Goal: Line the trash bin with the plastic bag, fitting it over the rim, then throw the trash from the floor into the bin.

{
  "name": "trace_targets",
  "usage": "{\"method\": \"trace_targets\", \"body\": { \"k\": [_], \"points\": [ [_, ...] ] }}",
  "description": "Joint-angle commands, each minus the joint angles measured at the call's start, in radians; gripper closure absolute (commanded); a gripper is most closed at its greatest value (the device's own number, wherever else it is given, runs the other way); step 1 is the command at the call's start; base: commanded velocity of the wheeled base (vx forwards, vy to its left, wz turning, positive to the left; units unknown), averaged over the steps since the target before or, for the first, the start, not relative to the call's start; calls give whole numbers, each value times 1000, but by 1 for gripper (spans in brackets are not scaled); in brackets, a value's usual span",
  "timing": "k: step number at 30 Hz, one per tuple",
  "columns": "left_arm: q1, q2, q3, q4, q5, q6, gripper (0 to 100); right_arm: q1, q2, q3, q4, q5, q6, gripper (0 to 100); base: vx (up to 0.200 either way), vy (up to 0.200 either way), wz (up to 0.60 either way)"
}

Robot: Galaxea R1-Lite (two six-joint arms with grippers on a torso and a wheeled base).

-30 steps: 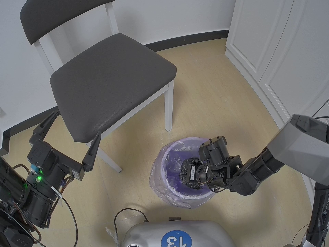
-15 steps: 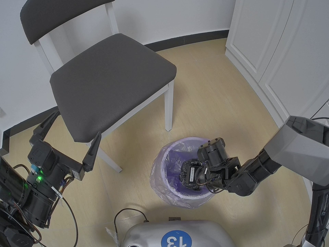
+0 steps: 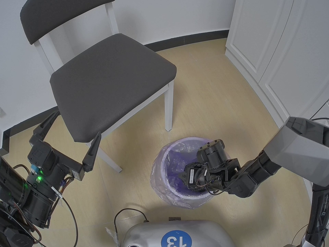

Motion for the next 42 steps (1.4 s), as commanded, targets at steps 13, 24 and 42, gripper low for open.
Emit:
{"method": "trace_targets", "body": {
  "k": [13,24,42],
  "points": [
    [0,0,0,-18,-1,0,0,23,-105,37,9,-31,-9,0,0,0,0],
    [0,3,3,-18,-1,-1,0,30,-283,160,6,-38,-124,0,0,0,0],
    [0,2,3,-18,-3,-1,0,-402,-206,571,-594,180,-905,0,0,0,0]
  ]
}}
